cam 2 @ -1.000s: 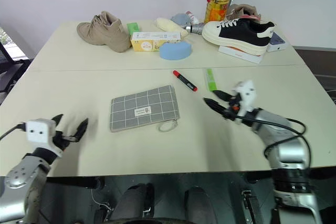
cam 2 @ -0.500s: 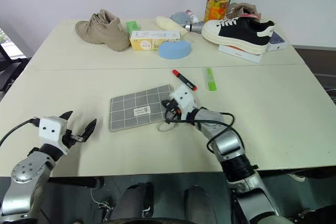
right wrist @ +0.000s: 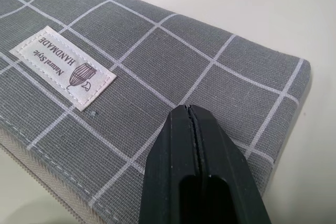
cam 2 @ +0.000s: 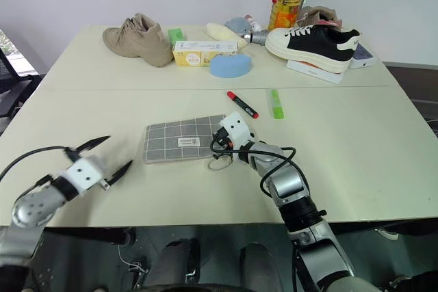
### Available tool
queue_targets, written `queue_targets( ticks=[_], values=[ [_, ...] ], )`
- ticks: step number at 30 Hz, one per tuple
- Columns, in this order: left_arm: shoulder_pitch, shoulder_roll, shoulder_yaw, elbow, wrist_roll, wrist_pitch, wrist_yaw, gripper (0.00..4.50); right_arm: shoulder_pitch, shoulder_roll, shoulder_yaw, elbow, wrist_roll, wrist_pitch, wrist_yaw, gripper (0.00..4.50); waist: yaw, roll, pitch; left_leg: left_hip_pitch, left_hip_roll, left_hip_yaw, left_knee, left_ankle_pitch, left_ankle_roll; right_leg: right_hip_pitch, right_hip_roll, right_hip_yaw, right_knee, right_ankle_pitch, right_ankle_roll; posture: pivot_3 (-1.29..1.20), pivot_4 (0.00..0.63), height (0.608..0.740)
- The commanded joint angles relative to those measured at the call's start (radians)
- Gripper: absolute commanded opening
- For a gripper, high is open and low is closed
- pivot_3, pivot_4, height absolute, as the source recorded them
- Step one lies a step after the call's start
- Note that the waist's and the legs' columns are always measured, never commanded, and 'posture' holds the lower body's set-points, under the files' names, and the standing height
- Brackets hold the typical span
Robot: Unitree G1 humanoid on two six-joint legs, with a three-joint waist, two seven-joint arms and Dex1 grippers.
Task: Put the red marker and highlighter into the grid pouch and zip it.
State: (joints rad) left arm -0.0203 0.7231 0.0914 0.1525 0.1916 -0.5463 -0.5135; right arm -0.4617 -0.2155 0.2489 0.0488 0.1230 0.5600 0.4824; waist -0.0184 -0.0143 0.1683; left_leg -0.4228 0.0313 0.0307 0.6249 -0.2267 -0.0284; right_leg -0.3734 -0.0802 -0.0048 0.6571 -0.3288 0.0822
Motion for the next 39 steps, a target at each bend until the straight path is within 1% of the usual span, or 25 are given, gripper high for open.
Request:
queue_targets(
  ticks=[1, 7, 8, 10, 13, 14, 17, 22, 25, 28, 29, 31, 34, 36, 37, 39],
  values=[
    [-0.093, -0.003, -0.078, 0.114, 0.037, -0.159, 0.003, 4.5, 0.007, 0.001, 0.003, 0.02, -0.014, 0.011, -0.001, 0.02, -0.001, 0.0, 0.0, 0.0, 0.0, 0.001, 0.0, 0.0, 0.0, 0.0, -0.001, 0.0, 0.0, 0.002, 0.003, 0.0, 0.15, 0.74],
    [-0.226, -0.009, -0.188, 0.264, 0.042, -0.369, -0.025, 4.5, 0.013, -0.004, -0.007, 0.009, -0.02, 0.019, -0.017, 0.02, 0.0, 0.0, 0.0, 0.0, 0.0, 0.002, -0.001, 0.0, 0.001, -0.001, 0.0, -0.001, 0.0, 0.003, 0.005, 0.0, 0.15, 0.74],
    [-0.241, -0.008, -0.201, 0.285, 0.029, -0.4, -0.034, 4.25, 0.016, -0.006, -0.008, 0.004, -0.021, 0.021, -0.019, 0.0, 0.0, 0.0, 0.0, 0.0, 0.0, 0.002, 0.0, 0.001, 0.001, 0.0, 0.001, -0.001, 0.0, 0.003, 0.005, 0.0, 0.15, 0.74],
    [-0.263, 0.002, -0.227, 0.322, 0.009, -0.449, -0.059, 3.63, 0.02, -0.01, -0.007, -0.001, -0.023, 0.023, -0.021, 0.0, 0.001, 0.0, 0.0, 0.0, 0.0, 0.002, 0.001, 0.001, 0.001, 0.0, 0.001, -0.001, 0.001, 0.003, 0.006, 0.0, 0.15, 0.74],
    [-0.29, 0.018, -0.246, 0.382, 0.011, -0.488, -0.074, 2.11, 0.021, -0.01, -0.006, -0.004, -0.023, 0.023, -0.024, 0.0, 0.002, 0.0, 0.0, 0.0, 0.0, 0.003, 0.003, 0.001, 0.002, 0.0, 0.002, -0.002, 0.003, 0.003, 0.006, 0.0, 0.15, 0.74],
    [-0.3, 0.02, -0.247, 0.4, 0.006, -0.495, -0.075, 1.67, 0.02, -0.01, -0.006, -0.004, -0.022, 0.023, -0.025, 0.0, 0.003, 0.0, 0.0, 0.0, 0.0, 0.003, 0.004, 0.001, 0.002, -0.001, 0.002, -0.002, 0.004, 0.003, 0.006, 0.0, 0.15, 0.74],
    [-0.323, 0.021, -0.247, 0.432, -0.012, -0.506, -0.081, 0.06, 0.019, -0.009, -0.007, -0.005, -0.023, 0.018, -0.029, 0.0, 0.003, 0.0, 0.0, 0.001, 0.001, 0.003, 0.005, 0.002, 0.003, 0.0, 0.003, -0.003, 0.007, 0.003, 0.007, 0.0, 0.15, 0.74],
    [-0.31, 0.009, -0.236, 0.412, -0.066, -0.466, -0.085, 0.06, 0.008, -0.002, -0.018, -0.011, -0.018, -0.004, -0.032, 0.0, 0.001, 0.0, 0.0, 0.002, 0.001, 0.003, 0.006, 0.003, 0.004, 0.0, 0.005, -0.002, 0.009, 0.004, 0.008, 0.0, 0.15, 0.74],
    [-0.27, -0.011, -0.224, 0.316, -0.15, -0.349, -0.104, 0.06, -0.007, -0.008, -0.036, -0.024, -0.014, -0.023, -0.031, 0.0, 0.001, 0.0, 0.0, 0.002, 0.002, 0.003, 0.005, 0.003, 0.004, 0.0, 0.007, -0.002, 0.009, 0.004, 0.008, 0.0, 0.15, 0.74],
    [-0.223, -0.031, -0.202, 0.165, -0.246, -0.17, -0.117, 0.06, -0.028, -0.051, -0.058, -0.055, -0.001, -0.044, 0.014, 0.0, 0.003, 0.0, 0.0, 0.001, 0.002, 0.003, 0.006, 0.003, 0.003, 0.0, 0.007, -0.002, 0.009, 0.004, 0.008, 0.0, 0.15, 0.74],
    [-0.207, -0.037, -0.194, 0.116, -0.269, -0.114, -0.118, 0.02, -0.032, -0.069, -0.072, -0.068, 0.014, -0.037, 0.035, 0.25, 0.004, -0.001, 0.001, 0.001, 0.001, 0.003, 0.006, 0.003, 0.003, 0.0, 0.006, -0.002, 0.009, 0.004, 0.008, 0.0, 0.15, 0.74],
    [-0.169, -0.059, -0.18, -0.007, -0.317, 0.039, -0.099, 0.0, -0.055, -0.13, -0.127, -0.085, 0.045, 0.0, 0.069, 0.91, 0.005, -0.001, 0.001, 0.0, 0.001, 0.003, 0.007, 0.003, 0.003, 0.0, 0.006, -0.002, 0.008, 0.004, 0.009, 0.0, 0.15, 0.74],
    [-0.127, -0.104, -0.164, -0.145, -0.329, 0.206, -0.048, 0.0, -0.068, -0.208, -0.194, -0.117, 0.091, 0.04, 0.113, 2.39, 0.005, -0.001, 0.001, 0.0, 0.001, 0.003, 0.007, 0.003, 0.003, 0.0, 0.004, -0.001, 0.008, 0.004, 0.009, 0.0, 0.15, 0.74],
    [-0.11, -0.145, -0.157, -0.222, -0.327, 0.308, -0.006, 0.0, -0.064, -0.248, -0.228, -0.139, 0.103, 0.06, 0.122, 3.55, 0.004, -0.001, 0.001, 0.0, 0.001, 0.002, 0.007, 0.003, 0.003, 0.0, 0.005, -0.001, 0.008, 0.004, 0.009, 0.0, 0.15, 0.74],
    [-0.102, -0.171, -0.156, -0.259, -0.318, 0.361, 0.024, 0.0, -0.056, -0.264, -0.249, -0.159, 0.113, 0.068, 0.126, 4.0, 0.004, -0.001, 0.001, 0.0, 0.001, 0.002, 0.006, 0.003, 0.003, 0.0, 0.005, -0.001, 0.008, 0.004, 0.009, 0.0, 0.15, 0.74],
    [-0.092, -0.212, -0.152, -0.312, -0.306, 0.437, 0.066, 0.0, -0.047, -0.28, -0.272, -0.18, 0.12, 0.094, 0.117, 4.0, 0.002, -0.001, 0.001, 0.0, 0.002, 0.002, 0.006, 0.003, 0.003, -0.001, 0.006, -0.001, 0.008, 0.004, 0.009, 0.0, 0.15, 0.74]
  ],
)
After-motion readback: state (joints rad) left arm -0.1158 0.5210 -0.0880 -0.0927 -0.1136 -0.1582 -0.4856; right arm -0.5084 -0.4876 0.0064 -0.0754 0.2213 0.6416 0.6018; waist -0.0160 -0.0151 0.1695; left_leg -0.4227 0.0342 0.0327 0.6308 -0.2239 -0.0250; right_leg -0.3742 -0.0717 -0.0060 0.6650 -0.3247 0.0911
